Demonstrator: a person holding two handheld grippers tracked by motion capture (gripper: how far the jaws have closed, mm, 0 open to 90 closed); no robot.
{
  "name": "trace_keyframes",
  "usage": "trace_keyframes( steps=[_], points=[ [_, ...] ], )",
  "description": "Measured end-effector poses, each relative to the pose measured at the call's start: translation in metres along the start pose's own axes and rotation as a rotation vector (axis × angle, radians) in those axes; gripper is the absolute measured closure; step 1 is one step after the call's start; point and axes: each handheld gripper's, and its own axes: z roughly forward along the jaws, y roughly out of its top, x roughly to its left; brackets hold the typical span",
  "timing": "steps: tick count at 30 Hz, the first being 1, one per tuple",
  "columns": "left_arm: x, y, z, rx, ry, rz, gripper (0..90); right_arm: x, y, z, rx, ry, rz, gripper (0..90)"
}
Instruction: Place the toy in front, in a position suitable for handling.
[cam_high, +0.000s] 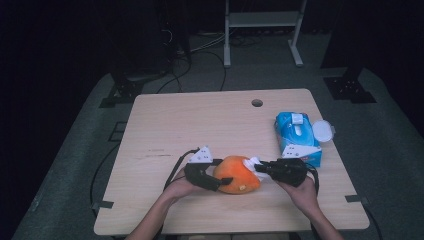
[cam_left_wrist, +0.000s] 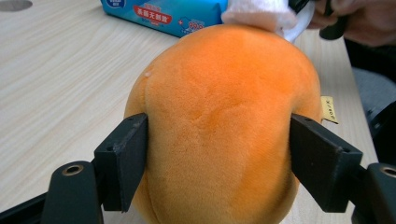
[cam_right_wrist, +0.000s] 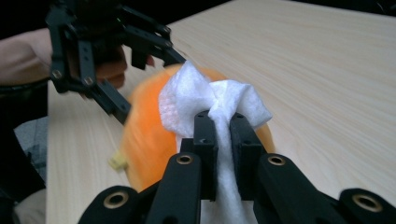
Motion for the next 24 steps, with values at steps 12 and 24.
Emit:
trace_keyframes(
  steps=[12,24],
  points=[
    [-0.006,0.009,-0.001,-0.016,-0.01,0.019,14.4,0.012,0.008,0.006,-0.006,0.036,-0.053,82.3],
    [0.006,-0.002,0.005,-0.007,-0.076,-0.107,24.8,0.009,0.006,0.004,0.004,0.039,-0.048,82.2]
  ],
)
